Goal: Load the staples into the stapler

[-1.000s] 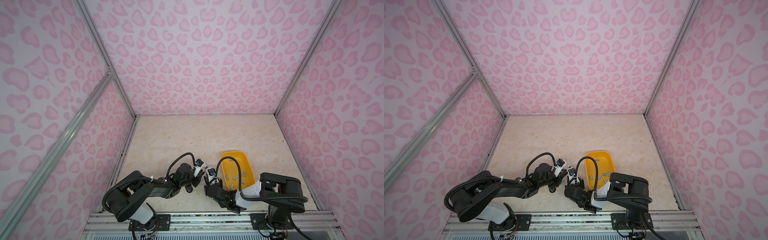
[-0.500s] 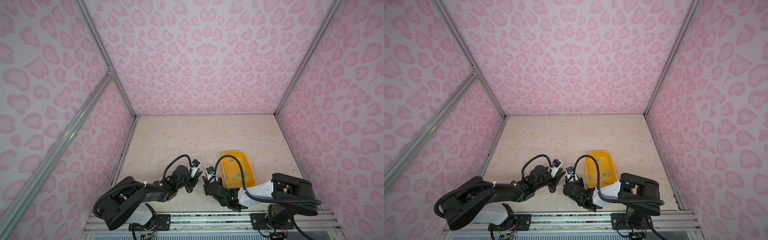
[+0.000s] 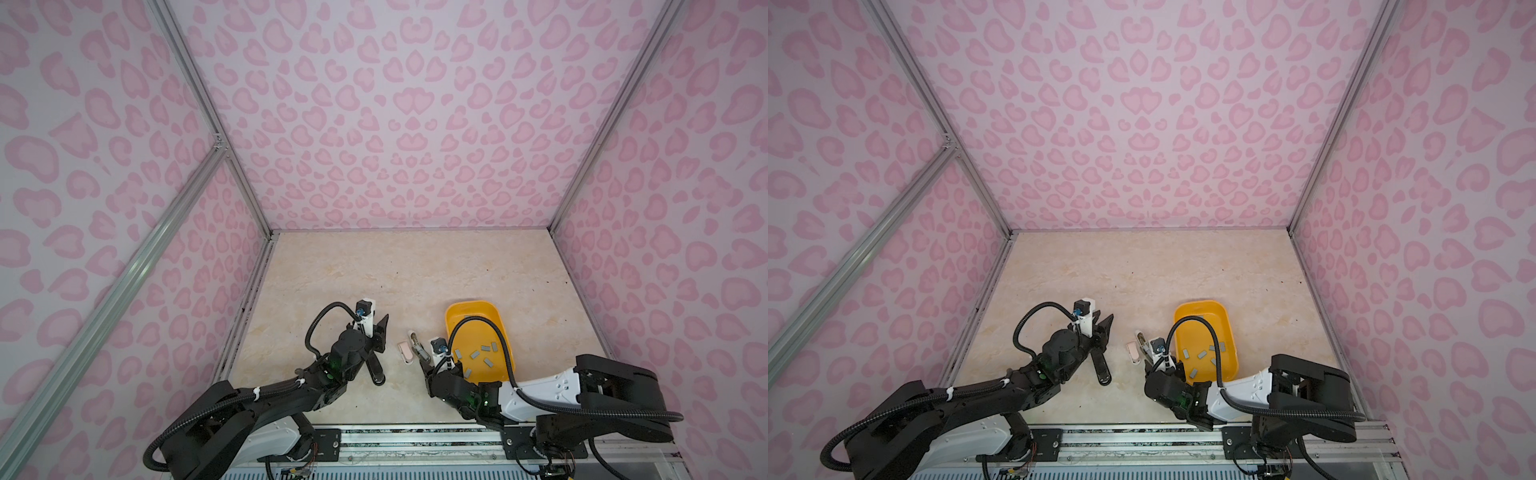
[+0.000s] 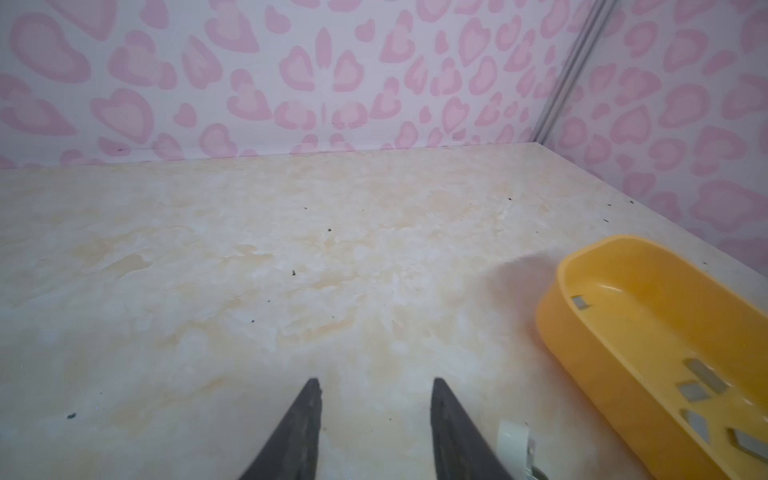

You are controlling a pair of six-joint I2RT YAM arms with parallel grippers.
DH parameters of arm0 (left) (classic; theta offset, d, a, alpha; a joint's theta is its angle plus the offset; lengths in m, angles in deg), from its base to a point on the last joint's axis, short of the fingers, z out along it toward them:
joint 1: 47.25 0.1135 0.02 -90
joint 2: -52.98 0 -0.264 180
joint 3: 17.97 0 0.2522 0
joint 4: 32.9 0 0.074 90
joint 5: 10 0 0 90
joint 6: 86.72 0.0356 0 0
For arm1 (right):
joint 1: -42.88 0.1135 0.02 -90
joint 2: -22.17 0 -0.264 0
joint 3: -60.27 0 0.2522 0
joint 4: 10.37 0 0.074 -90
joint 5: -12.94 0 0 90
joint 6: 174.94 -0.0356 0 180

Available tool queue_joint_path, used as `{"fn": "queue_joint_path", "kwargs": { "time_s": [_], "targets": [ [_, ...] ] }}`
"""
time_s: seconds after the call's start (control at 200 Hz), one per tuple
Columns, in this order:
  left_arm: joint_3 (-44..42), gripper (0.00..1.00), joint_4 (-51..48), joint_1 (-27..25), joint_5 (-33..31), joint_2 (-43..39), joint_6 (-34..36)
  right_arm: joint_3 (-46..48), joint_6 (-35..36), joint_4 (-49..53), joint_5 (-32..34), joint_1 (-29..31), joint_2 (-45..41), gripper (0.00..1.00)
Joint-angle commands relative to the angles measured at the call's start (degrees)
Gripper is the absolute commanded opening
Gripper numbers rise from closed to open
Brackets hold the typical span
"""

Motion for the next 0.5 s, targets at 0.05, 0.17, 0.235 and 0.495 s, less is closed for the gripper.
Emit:
{"fn": "queue_joint_path", "kwargs": {
  "time_s": [0.05, 0.17, 0.235, 0.495],
  "targets": [
    [2.0, 0.44, -0.3, 0.0, -6.1, 3.5, -3.5, 1.4, -3.3, 2.5, -1.1, 0.0, 0.8, 0.54],
    [3.2, 0.44, 0.3, 0.0, -6.1, 5.6, -3.3, 1.3, -3.8, 3.2, -0.3, 0.0, 0.8, 0.63],
    [3.5, 0.44, 0.7, 0.0, -5.9, 6.1, -2.9, 1.3, -3.9, 3.9, 0.3, -0.1, 0.3, 0.64],
    [5.1, 0.44, 0.8, 0.1, -4.7, 8.1, -2.1, 0.0, -2.0, 6.9, 0.4, -0.1, -3.0, 0.66]
  ]
}}
